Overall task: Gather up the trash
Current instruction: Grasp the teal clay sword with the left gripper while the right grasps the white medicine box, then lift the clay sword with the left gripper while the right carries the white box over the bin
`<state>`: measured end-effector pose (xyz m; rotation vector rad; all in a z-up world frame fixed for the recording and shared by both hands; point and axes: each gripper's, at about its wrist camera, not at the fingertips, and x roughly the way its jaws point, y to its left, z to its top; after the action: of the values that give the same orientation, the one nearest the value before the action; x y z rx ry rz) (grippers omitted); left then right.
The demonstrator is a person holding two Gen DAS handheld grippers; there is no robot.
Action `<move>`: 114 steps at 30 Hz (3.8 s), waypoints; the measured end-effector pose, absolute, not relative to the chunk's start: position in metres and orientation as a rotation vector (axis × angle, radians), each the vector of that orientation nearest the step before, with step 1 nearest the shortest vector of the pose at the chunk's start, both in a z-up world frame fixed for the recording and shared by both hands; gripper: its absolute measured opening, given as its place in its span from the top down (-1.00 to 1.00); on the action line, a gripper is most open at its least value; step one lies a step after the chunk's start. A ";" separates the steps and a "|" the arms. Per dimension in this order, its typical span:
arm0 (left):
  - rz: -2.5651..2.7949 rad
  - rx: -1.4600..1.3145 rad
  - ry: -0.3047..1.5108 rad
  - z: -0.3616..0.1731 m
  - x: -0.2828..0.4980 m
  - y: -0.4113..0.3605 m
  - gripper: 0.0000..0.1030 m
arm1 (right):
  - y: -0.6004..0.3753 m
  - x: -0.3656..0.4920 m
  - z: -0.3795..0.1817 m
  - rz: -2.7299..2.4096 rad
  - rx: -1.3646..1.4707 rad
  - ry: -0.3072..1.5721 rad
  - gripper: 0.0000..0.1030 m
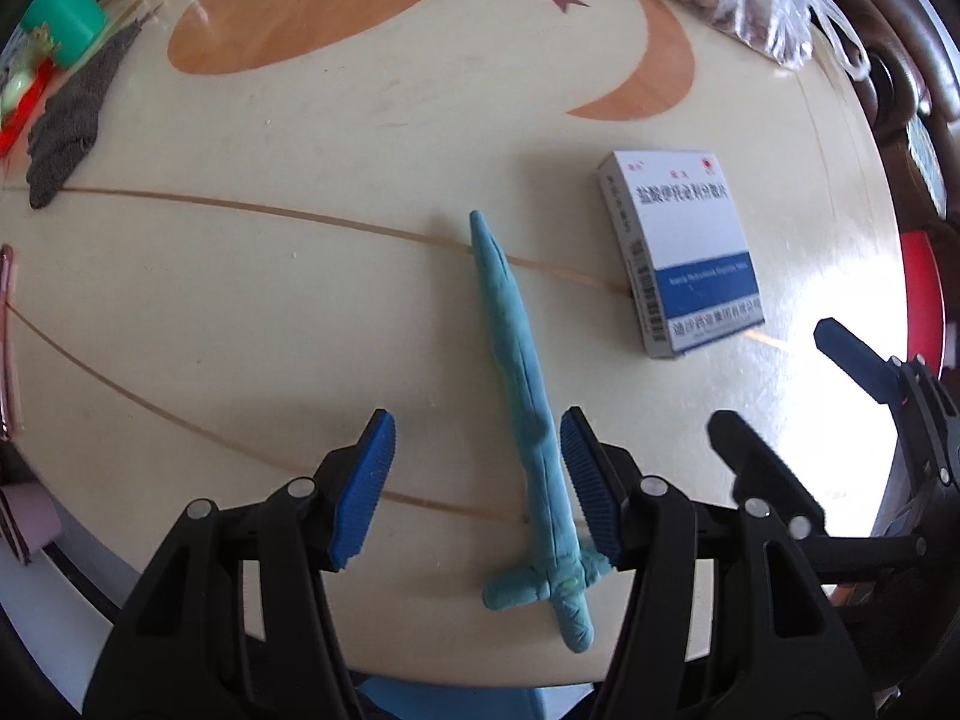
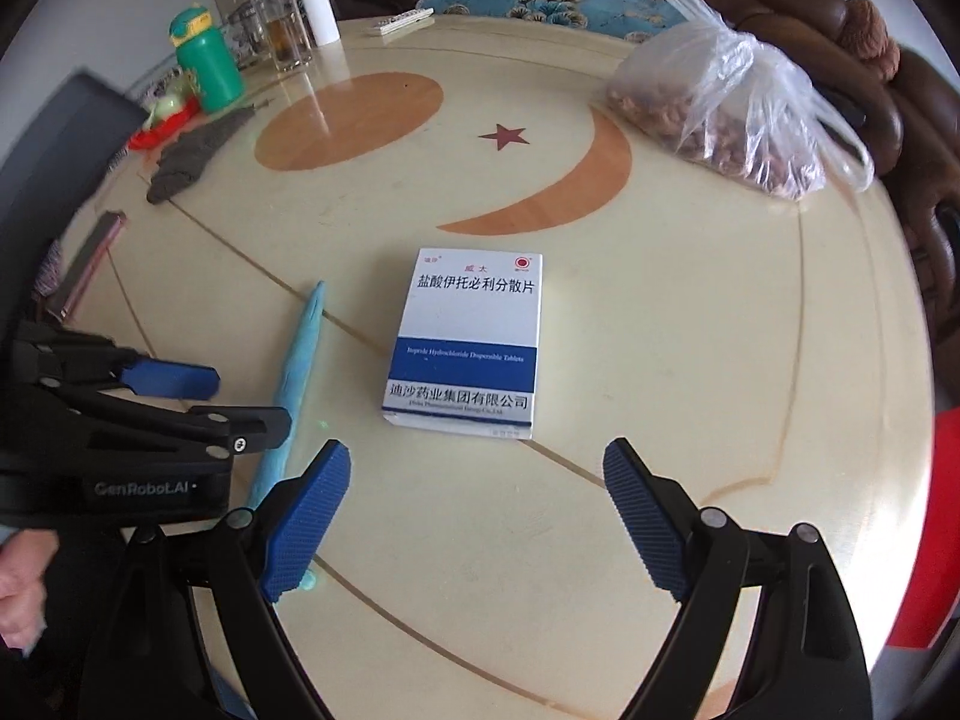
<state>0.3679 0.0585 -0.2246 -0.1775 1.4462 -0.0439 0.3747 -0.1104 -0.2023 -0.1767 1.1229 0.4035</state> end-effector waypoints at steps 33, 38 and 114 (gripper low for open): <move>0.040 -0.150 1.453 -0.228 0.360 0.024 -0.05 | -0.078 0.424 -0.232 0.283 -0.189 1.313 -0.17; 0.021 -0.124 1.453 -0.227 0.368 0.002 0.35 | -0.117 0.421 -0.233 0.236 -0.126 1.324 -0.17; -0.415 0.250 1.114 -0.149 0.101 -0.012 0.68 | -0.146 0.074 -0.142 0.223 -0.095 1.148 -0.17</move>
<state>0.1013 -0.0119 -0.1487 0.2496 1.1145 -0.4149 0.0740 -0.1462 -0.1417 -0.0955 1.1483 0.2232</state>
